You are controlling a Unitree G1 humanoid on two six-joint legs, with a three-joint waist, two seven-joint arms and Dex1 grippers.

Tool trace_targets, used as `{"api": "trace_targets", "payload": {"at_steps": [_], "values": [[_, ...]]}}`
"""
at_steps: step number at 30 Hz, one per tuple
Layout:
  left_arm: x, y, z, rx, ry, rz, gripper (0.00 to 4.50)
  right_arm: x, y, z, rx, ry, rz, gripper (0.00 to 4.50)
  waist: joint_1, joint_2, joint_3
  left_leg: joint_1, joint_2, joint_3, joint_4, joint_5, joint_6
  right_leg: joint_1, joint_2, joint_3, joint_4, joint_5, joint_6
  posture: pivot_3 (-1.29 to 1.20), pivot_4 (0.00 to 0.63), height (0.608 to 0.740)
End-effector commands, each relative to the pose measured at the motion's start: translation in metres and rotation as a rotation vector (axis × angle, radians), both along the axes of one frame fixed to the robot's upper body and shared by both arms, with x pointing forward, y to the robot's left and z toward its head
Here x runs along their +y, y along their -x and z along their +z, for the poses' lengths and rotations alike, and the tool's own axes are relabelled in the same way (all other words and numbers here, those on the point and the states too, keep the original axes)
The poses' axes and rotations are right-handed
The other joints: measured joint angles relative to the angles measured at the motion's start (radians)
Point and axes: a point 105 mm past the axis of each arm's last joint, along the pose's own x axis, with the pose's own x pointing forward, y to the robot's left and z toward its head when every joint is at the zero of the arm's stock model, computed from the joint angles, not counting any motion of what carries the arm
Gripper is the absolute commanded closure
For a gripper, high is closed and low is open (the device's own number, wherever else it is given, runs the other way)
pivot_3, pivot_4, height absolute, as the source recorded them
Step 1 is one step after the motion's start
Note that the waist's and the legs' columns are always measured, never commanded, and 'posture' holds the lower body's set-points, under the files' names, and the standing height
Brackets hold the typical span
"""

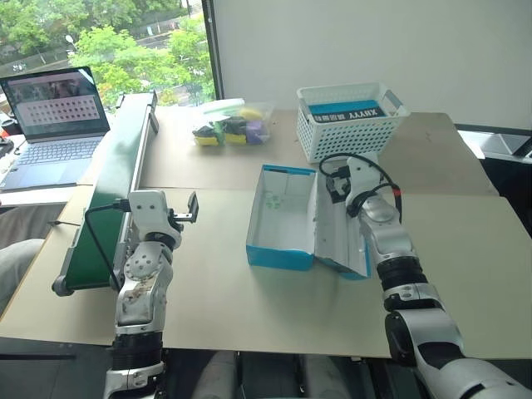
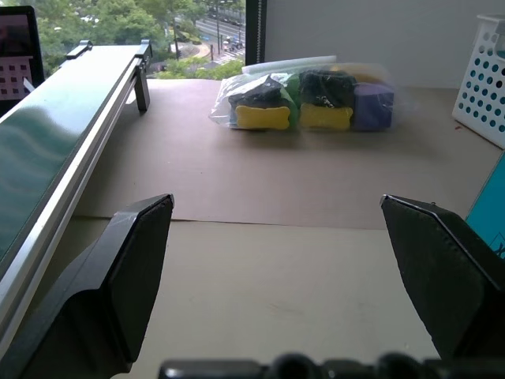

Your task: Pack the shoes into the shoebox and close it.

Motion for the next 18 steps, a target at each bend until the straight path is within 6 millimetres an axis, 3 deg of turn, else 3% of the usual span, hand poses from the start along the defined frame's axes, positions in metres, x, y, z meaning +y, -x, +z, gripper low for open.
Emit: {"api": "trace_targets", "payload": {"at_steps": [1, 4, 9, 12, 13, 18], "values": [[-0.004, 0.001, 0.019, -0.057, -0.03, -0.019, 0.0, -0.008, 0.003, 0.035, -0.114, -0.077, -0.061, 0.03, -0.001, 0.0, 0.0, 0.0, 0.0, 0.0, 0.0, 0.0, 0.0, 0.0, 0.0, 0.0, 0.0, 0.0, 0.0, 0.0, 0.15, 0.735], [0.0, 0.003, 0.029, -0.085, -0.031, -0.003, 0.0, -0.011, 0.003, 0.069, -0.199, -0.178, -0.074, 0.03, -0.001, 0.0, 0.0, -0.001, 0.0, 0.001, 0.0, 0.0, 0.0, -0.002, 0.0, 0.001, 0.001, 0.0, 0.0, 0.0, 0.15, 0.735], [0.009, 0.014, 0.03, -0.08, -0.035, 0.007, 0.0, 0.011, 0.006, 0.093, -0.204, -0.316, 0.079, 0.03, -0.009, 0.0, 0.0, 0.001, 0.001, 0.002, 0.0, 0.0, 0.0, -0.001, 0.001, 0.003, 0.002, 0.0, 0.0, 0.0, 0.15, 0.735], [0.019, 0.027, 0.028, -0.055, -0.042, 0.024, 0.0, 0.048, 0.016, 0.114, -0.2, -0.358, 0.316, 0.03, -0.021, 0.0, 0.0, 0.001, 0.002, 0.004, 0.0, 0.0, 0.001, -0.002, 0.001, 0.004, 0.001, 0.0, 0.0, 0.0, 0.15, 0.735], [0.025, 0.033, 0.026, -0.039, -0.052, 0.034, 0.0, 0.071, 0.023, 0.119, -0.175, -0.344, 0.448, 0.03, -0.023, 0.0, 0.0, 0.001, 0.002, 0.005, 0.0, -0.001, 0.001, -0.002, 0.002, 0.005, 0.002, 0.0, 0.0, 0.0, 0.15, 0.735], [0.058, 0.063, 0.018, 0.042, -0.069, 0.098, 0.0, 0.158, 0.079, 0.121, -0.062, -0.27, 1.017, 0.03, -0.032, 0.0, 0.0, 0.002, 0.005, 0.006, -0.001, -0.001, 0.001, -0.003, 0.004, 0.007, 0.002, 0.0, 0.0, 0.0, 0.15, 0.735]]}}
